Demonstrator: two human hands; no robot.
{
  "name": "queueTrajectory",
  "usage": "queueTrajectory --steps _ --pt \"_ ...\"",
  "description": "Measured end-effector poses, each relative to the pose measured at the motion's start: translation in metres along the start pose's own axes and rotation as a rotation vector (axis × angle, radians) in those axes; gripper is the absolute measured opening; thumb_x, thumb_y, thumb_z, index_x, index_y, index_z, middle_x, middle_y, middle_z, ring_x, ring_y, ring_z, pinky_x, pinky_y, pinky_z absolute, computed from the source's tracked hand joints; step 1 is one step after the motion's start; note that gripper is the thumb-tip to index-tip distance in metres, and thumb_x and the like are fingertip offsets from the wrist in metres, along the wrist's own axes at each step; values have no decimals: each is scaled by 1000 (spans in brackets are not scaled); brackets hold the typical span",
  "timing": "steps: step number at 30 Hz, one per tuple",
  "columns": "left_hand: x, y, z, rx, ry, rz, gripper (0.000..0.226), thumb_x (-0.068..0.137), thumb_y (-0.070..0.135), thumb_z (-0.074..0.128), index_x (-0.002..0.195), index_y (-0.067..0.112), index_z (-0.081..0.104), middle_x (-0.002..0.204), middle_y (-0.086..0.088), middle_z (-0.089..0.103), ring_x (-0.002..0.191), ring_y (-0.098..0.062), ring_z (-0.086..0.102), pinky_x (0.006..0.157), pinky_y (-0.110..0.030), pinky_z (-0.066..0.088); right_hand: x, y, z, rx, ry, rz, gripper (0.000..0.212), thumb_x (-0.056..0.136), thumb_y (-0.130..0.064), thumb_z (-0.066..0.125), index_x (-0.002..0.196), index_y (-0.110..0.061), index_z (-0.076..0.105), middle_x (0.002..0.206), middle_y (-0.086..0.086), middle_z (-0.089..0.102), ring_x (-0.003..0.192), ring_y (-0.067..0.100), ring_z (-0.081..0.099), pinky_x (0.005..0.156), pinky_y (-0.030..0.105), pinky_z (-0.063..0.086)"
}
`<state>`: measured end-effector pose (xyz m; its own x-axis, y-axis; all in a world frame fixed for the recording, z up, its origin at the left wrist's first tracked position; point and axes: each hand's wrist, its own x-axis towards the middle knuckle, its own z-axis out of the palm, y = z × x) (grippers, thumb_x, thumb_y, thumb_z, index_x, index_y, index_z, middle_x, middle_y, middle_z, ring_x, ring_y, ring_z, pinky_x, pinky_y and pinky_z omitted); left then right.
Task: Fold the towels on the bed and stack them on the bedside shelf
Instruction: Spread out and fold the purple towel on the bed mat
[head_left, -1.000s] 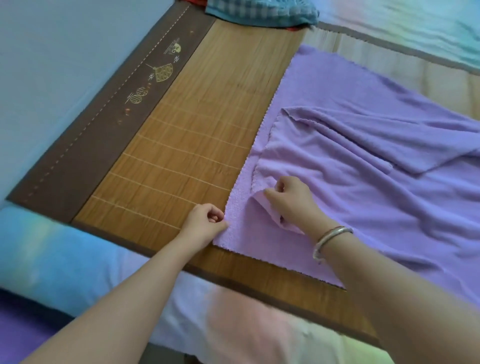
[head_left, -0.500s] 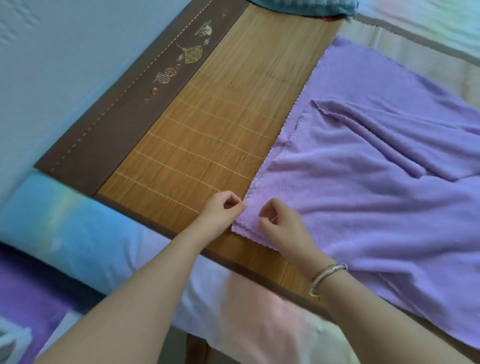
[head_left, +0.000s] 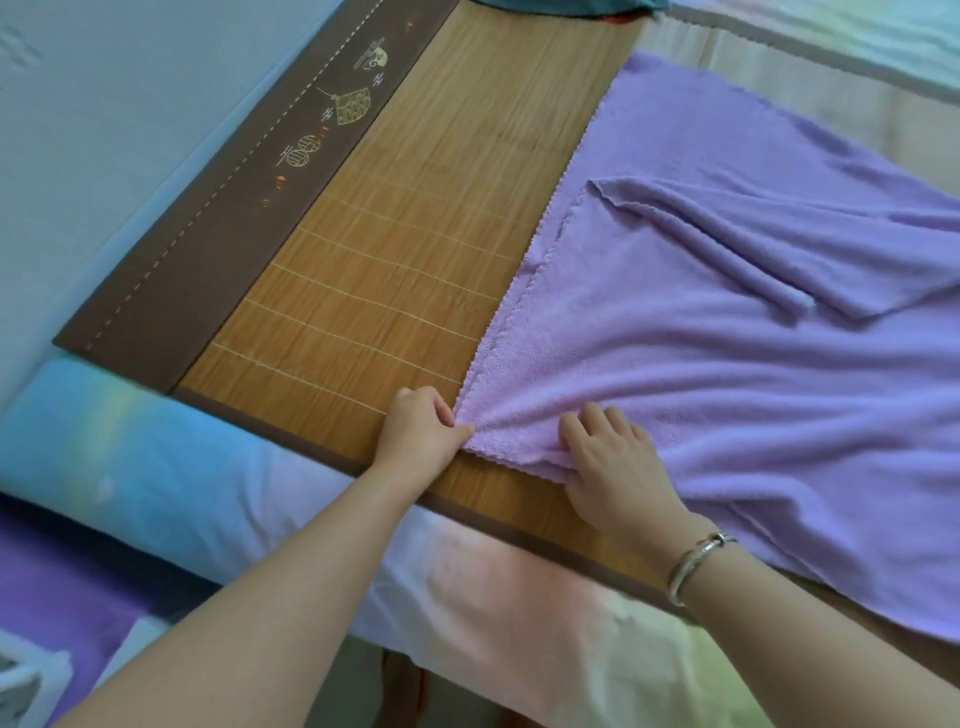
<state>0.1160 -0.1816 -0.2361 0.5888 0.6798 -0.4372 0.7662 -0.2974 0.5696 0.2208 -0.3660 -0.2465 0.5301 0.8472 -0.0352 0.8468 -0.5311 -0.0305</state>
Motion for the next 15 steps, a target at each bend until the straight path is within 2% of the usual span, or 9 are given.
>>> queueTrajectory --steps 3,6,10,13,15 --pt "-2 5 8 -22 12 -18 25 77 18 70 89 13 49 92 -5 57 82 -23 53 66 -28 35 -6 5 -1 -44 -34 62 32 60 -30 70 80 -14 50 79 8 54 71 32 53 54 34 39" --pt "-1 6 6 1 14 -18 11 82 13 65 87 13 55 88 -4 58 80 -20 51 67 -25 33 -9 9 -2 -27 -19 49 24 61 -21 63 79 -15 49 77 6 53 69 32 54 53 35 39" --pt "-3 -1 -9 62 76 -55 5 85 10 61 85 10 56 87 -4 57 84 -24 53 69 -27 35 -14 9 -4 -9 39 108 40 46 -5 69 79 -16 49 76 5 52 69 31 51 55 35 36" --pt "-8 -3 0 284 187 -20 18 83 6 58 100 6 52 107 -14 55 100 -35 51 85 -37 39 -29 15 0 -48 37 196 47 45 -5 71 86 -14 50 82 7 52 74 32 51 58 36 38" --pt "-13 7 13 411 298 113 29 77 -1 55 103 10 48 111 -12 49 99 -34 46 87 -37 35 -43 26 2 -73 41 258 51 44 -6 72 89 -13 50 85 9 53 76 32 50 61 37 36"
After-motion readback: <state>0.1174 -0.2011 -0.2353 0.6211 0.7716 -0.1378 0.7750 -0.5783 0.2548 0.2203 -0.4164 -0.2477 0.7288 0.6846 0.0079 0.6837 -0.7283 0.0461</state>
